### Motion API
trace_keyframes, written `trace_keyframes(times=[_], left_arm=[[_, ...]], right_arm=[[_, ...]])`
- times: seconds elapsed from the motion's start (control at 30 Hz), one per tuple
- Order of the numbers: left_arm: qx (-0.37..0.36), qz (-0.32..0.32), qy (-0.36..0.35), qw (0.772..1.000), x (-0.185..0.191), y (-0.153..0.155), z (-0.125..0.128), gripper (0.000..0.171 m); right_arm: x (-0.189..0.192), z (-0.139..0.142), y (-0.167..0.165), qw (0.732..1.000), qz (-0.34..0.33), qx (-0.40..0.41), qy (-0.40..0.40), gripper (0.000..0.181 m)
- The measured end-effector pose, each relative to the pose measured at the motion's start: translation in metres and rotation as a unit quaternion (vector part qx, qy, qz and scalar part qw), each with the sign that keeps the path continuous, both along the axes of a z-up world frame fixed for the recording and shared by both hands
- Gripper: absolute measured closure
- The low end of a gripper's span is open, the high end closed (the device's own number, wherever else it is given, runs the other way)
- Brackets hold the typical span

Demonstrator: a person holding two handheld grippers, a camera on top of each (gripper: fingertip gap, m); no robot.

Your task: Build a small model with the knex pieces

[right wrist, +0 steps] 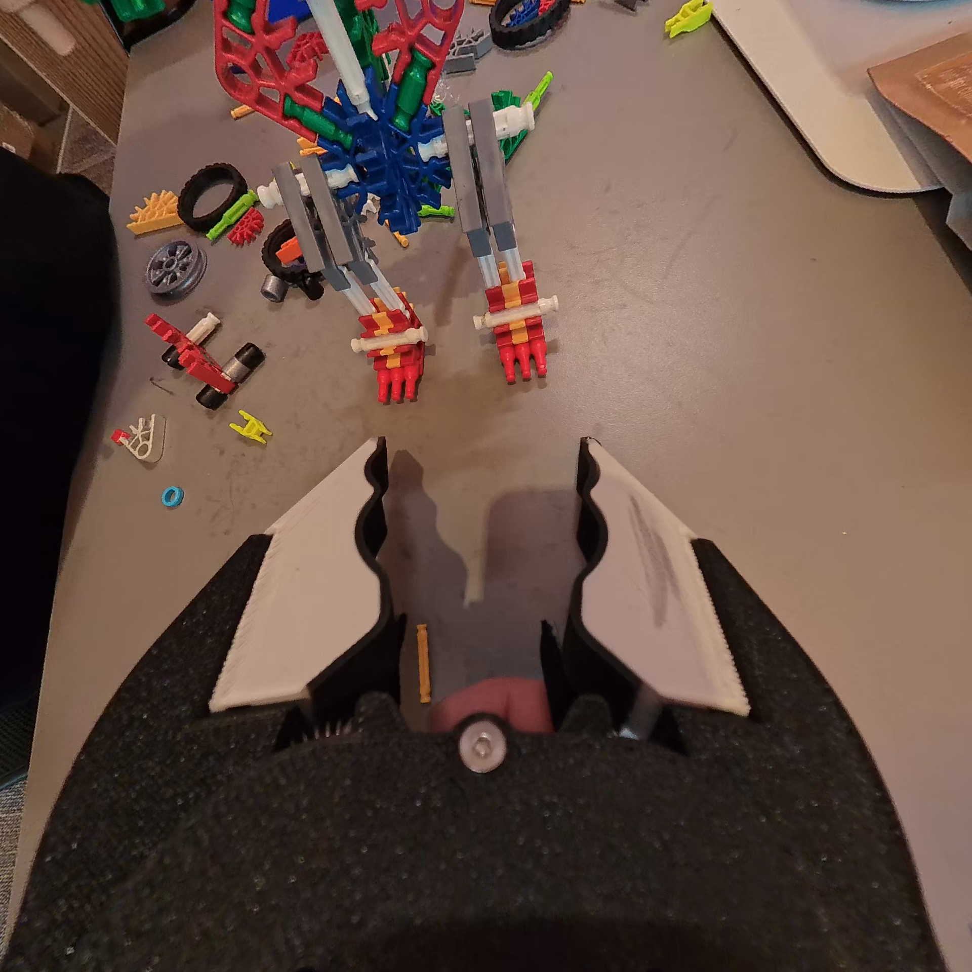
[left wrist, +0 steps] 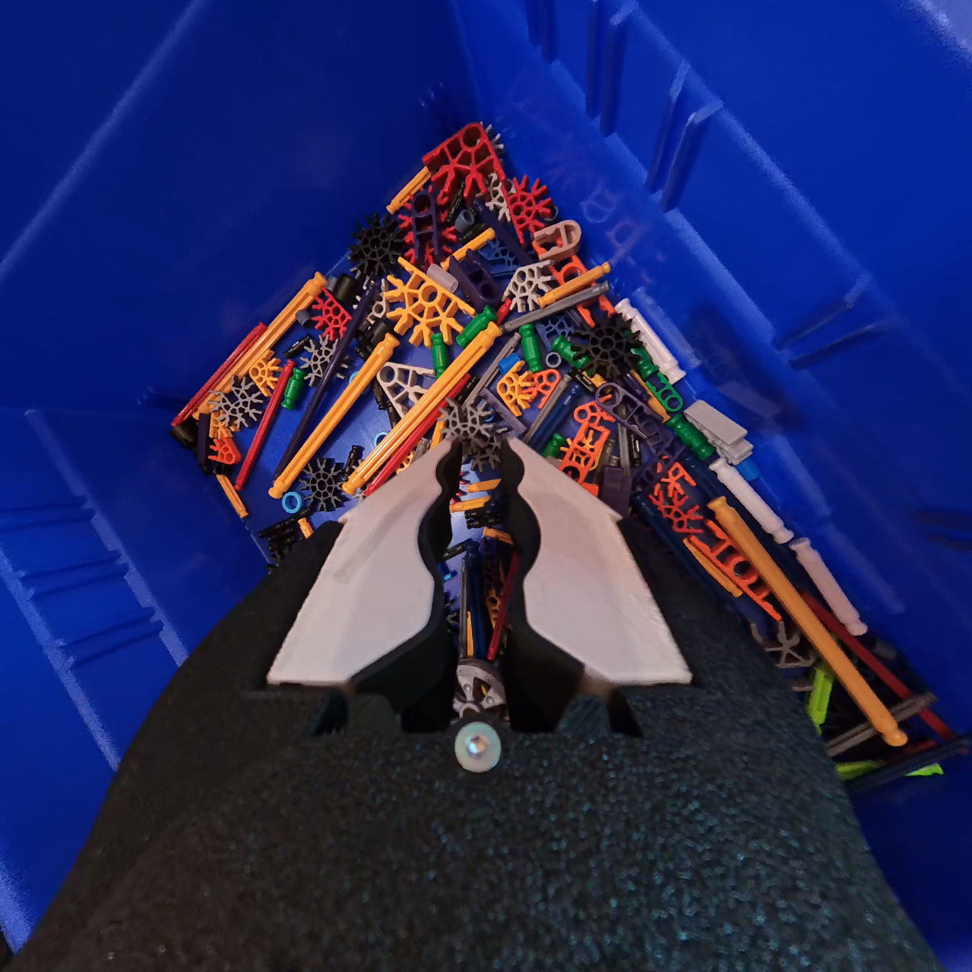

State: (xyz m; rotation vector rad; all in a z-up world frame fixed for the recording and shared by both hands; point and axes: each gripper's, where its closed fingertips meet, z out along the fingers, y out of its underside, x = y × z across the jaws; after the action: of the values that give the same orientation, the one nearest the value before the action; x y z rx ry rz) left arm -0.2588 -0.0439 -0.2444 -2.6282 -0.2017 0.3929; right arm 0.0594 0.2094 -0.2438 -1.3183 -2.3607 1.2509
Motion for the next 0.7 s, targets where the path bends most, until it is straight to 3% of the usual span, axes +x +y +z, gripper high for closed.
trace_keyframes(times=[0.7], left_arm=[[0.001,-0.003,0.005,1.0,-0.0006,0.0021,-0.0013,0.155]], right_arm=[[0.0002,0.0001,0.0001,1.0,0.0,0.001,0.0,0.109]])
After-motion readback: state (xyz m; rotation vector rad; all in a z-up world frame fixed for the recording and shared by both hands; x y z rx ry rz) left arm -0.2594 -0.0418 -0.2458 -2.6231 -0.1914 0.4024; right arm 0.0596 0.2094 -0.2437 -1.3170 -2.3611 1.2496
